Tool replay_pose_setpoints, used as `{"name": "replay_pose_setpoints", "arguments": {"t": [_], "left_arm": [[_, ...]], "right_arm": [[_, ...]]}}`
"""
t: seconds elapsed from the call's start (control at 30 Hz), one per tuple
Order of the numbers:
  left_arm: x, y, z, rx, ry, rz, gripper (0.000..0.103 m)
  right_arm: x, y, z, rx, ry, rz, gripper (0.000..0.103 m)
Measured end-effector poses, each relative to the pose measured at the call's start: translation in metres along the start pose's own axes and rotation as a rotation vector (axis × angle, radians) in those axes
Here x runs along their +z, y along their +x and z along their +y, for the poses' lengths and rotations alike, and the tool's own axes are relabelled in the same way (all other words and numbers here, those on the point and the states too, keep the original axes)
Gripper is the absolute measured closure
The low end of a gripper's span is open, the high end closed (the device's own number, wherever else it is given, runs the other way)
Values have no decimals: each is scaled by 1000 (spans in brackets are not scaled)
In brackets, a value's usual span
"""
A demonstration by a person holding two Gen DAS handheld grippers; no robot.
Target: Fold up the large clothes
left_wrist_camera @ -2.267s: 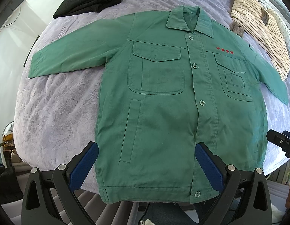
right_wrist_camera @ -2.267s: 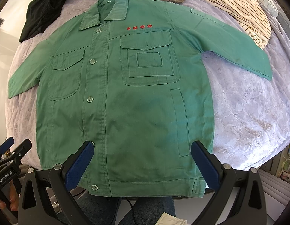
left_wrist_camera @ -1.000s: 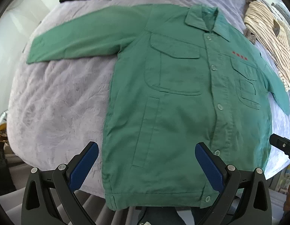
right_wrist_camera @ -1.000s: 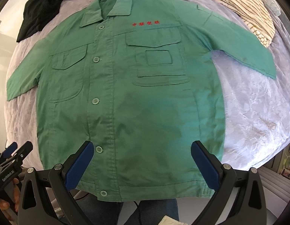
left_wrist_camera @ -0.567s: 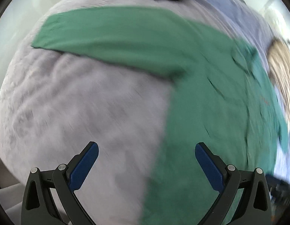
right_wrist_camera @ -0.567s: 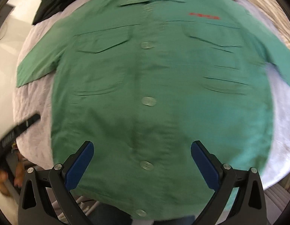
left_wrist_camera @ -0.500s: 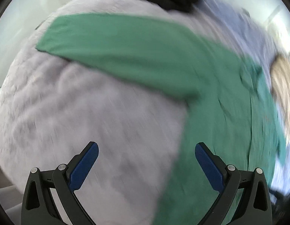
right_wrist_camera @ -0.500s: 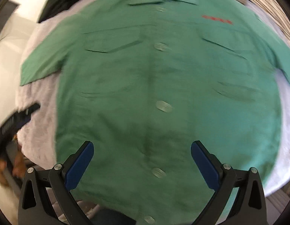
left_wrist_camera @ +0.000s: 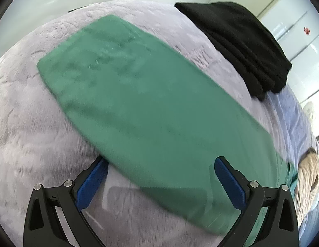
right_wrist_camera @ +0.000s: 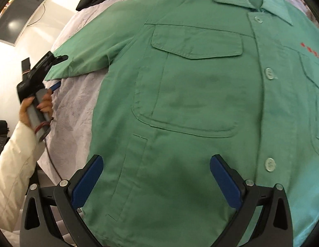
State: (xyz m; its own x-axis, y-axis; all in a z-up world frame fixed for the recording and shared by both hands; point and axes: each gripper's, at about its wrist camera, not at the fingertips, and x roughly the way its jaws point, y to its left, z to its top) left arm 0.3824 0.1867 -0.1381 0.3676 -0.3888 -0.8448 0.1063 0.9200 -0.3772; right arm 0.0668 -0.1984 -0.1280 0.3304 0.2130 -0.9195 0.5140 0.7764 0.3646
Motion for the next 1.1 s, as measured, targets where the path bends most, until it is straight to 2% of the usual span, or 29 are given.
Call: {"name": "replay_pose_setpoints", "arguments": {"t": [0.03, 0.07, 0.1, 0.13, 0.27, 0.37, 0.47, 0.6, 0.73, 0.8, 0.9, 1.0, 1.1], "left_arm": [[2, 1, 0, 15, -1, -16, 28], [3, 1, -1, 22, 3, -20, 45], [5, 2, -2, 16, 7, -15, 81], [6, 2, -2, -11, 6, -5, 100], [12, -14, -13, -78, 46, -49, 100], [14, -32, -45, -161, 102, -80, 100], [9, -65, -84, -251, 202, -120, 100], [-9, -93, -164, -358, 365, -136, 100], [-54, -106, -248, -408, 560, -130, 100], [-86, -96, -291, -400, 658, -109, 100], [-144, -68, -339, -363, 772, -30, 100], [-206, -31, -369, -253, 902, 32, 100], [-250, -3, -377, -133, 1004, 58, 100]], "right_arm": [[1, 1, 2, 7, 2, 0, 0], [1, 4, 1, 10, 4, 2, 0], [1, 5, 2, 13, 6, 4, 0], [1, 5, 3, 17, 9, 5, 0], [-2, 5, -6, 37, 33, 13, 0], [-3, 5, -7, 49, 42, -10, 0], [-5, -6, -15, 68, 58, -40, 0], [-5, -23, -29, 83, 87, -96, 0], [-7, -50, -55, 92, 124, -163, 0], [-7, -62, -71, 84, 145, -192, 0], [-10, -82, -108, 68, 202, -231, 0], [-19, -93, -148, 53, 278, -244, 0], [-32, -98, -187, 22, 342, -246, 0]]}}
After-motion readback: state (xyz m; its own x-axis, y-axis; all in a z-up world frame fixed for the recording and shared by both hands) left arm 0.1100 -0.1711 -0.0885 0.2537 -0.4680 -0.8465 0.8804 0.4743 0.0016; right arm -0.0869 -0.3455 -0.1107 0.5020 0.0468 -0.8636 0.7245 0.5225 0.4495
